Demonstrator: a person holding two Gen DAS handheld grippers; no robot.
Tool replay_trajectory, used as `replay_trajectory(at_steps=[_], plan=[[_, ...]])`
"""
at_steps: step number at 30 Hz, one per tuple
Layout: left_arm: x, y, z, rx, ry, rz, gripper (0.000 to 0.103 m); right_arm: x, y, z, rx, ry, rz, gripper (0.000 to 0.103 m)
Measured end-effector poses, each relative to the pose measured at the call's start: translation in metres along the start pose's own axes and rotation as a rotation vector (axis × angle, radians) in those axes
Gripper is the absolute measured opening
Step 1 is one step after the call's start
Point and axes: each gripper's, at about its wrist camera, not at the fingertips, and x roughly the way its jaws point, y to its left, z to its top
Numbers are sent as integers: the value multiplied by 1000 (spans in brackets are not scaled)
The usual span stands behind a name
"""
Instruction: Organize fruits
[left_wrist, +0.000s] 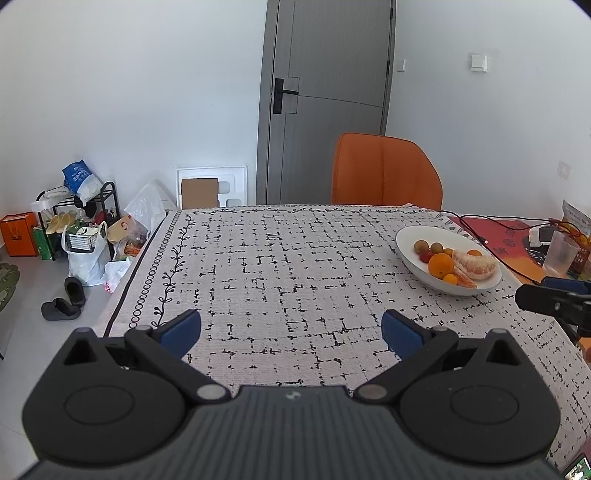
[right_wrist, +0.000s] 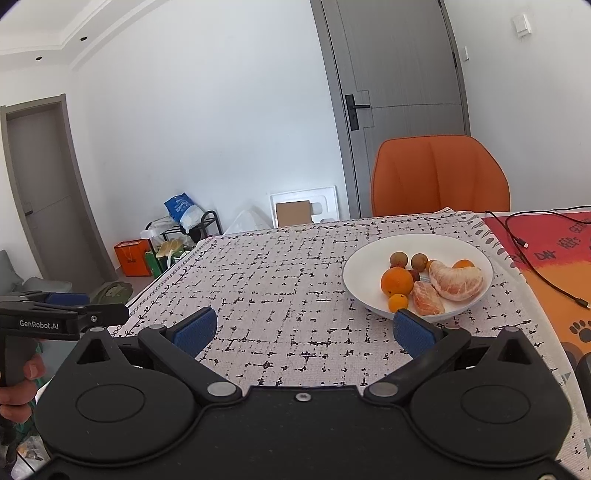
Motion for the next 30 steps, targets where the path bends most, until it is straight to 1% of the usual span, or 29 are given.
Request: replay_trajectory(at_steps=[30], plan=[[0, 0, -3, -3, 8, 0, 103, 5, 1, -4, -4, 19, 9, 103]])
